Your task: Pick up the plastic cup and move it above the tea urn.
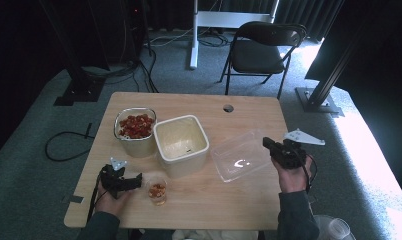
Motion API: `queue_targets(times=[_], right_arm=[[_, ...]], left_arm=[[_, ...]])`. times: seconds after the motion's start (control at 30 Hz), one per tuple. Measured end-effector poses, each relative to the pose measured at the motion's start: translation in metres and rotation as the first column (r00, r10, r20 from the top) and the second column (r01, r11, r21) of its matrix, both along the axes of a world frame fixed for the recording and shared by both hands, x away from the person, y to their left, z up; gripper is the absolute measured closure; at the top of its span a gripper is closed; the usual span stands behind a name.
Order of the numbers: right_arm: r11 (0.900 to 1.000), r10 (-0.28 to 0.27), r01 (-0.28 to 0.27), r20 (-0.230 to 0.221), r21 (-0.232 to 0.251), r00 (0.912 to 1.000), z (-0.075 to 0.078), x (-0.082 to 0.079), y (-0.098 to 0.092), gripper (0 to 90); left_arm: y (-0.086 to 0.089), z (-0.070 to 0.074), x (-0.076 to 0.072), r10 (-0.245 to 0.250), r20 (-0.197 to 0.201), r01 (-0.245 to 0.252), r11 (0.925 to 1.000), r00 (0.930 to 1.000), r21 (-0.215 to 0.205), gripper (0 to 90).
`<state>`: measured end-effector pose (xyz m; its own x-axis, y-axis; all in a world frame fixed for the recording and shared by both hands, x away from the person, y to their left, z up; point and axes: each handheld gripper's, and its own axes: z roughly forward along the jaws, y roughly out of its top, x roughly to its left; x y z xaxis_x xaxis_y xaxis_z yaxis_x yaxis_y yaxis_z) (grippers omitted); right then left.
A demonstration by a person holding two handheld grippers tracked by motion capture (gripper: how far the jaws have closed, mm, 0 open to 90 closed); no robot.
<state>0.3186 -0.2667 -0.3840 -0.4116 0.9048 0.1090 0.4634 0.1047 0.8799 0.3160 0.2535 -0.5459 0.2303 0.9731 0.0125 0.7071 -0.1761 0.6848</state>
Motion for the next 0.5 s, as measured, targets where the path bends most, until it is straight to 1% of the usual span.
queue_targets(times=[0.1, 0.2, 0.4, 0.5], right_arm=[[1.0, 0.003, -0.004, 0.013, 0.018, 0.9999, 0.013, 0.005, -0.001, 88.0], [0.999, 0.018, -0.018, 0.022, 0.036, 0.9996, 0.023, 0.011, 0.003, 87.9], [0.996, 0.055, -0.057, 0.036, 0.068, 0.9979, 0.036, 0.025, 0.024, 87.9], [0.993, 0.072, -0.075, 0.03, 0.092, 0.9969, 0.04, 0.036, 0.036, 87.9]], left_arm=[[0.0, 0.0, 0.0, 0.0, 0.0, 0.0, 1.0, 1.0, 0.0, 2.3], [0.0, 0.0, 0.0, 0.0, 0.0, 0.0, 1.0, 1.0, 0.0, 2.3], [0.0, 0.0, 0.0, -0.002, 0.002, 0.002, 1.0, 1.0, 0.002, 2.3], [0.0, 0.0, 0.0, -0.001, 0.002, 0.001, 1.0, 1.0, 0.0, 2.3]])
